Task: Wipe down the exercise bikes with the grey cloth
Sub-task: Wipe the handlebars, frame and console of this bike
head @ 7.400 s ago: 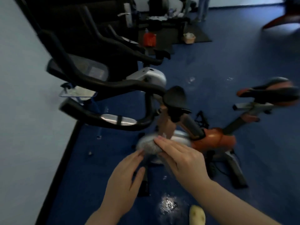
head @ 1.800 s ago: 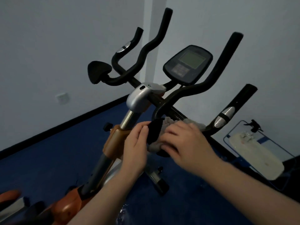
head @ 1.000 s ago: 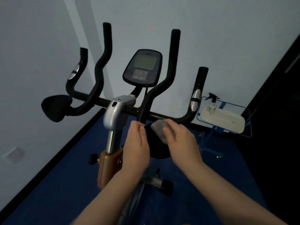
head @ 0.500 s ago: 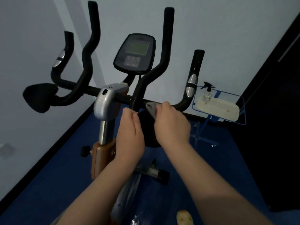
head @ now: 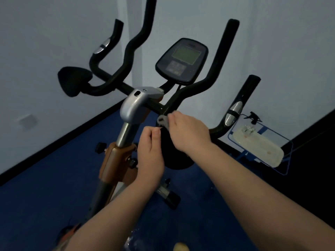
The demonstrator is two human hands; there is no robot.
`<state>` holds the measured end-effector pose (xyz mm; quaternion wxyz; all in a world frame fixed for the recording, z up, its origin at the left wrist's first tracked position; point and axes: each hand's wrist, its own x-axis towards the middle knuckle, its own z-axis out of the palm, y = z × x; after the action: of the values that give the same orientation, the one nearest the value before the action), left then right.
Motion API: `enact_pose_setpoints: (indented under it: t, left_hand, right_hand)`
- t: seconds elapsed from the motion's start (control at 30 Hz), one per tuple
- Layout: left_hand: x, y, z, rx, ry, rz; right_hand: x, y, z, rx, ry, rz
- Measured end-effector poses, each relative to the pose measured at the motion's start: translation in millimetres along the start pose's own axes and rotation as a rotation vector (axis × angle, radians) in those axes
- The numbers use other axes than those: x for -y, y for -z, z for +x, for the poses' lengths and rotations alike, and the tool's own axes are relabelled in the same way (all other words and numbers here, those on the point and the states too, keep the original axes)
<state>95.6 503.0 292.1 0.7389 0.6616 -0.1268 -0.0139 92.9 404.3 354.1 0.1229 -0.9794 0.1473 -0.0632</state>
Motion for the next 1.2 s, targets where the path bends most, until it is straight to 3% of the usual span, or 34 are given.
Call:
enact_pose_setpoints:
  t: [0.13, 0.3, 0.5, 0.67, 0.73, 0.87, 0.97, 1.1, 1.2]
  left_hand:
    - [-4.5, -7.6, -3.1, -0.102, -0.024, 0.042]
    - [-2.8, -4.6, -1.2, -0.1, -0.102, 0.145]
    - [-1.4, 8.5, 3.7, -0.013, -0.193, 0.222]
    - [-5.9, 22.3, 11.4, 0.163, -0.193, 0.218]
    - [-8.8, 29.6, 18.1, 0.251, -0.161, 0.204]
    - [-15.8, 36.7, 25.6, 0.304, 0.011, 0.034]
    - [-17.1, 32.3, 25.5, 0.235, 0.211, -0.066]
    - [-10.8, 34.1, 20.5, 0.177, 0.281, -0.114]
    - [-10.2, 33.9, 17.4, 0.156, 0.276, -0.113]
  right_hand:
    - [1.3, -0.9, 3.2, 0.018, 0.111, 0.06]
    - [-15.4, -14.4, -26.4, -0.133, 0.0, 0.056]
    - [-13.5, -19.9, -58.1, -0.206, -0.22, 0.125]
    - [-5.3, -18.6, -95.8, -0.213, -0.303, 0.147]
    - [-12.0, -4.6, -104.7, -0.231, -0.283, 0.249]
    - [-16.6, 18.5, -74.8, -0.515, -0.084, 0.289]
    - [6.2, -0.5, -59.1, -0.402, 0.107, 0.106]
    - [-18.7, -12.8, -71.3, -0.267, 0.407, -0.075]
    - [-7.9, -2.1, -55.3, -0.277, 0.243, 0.021]
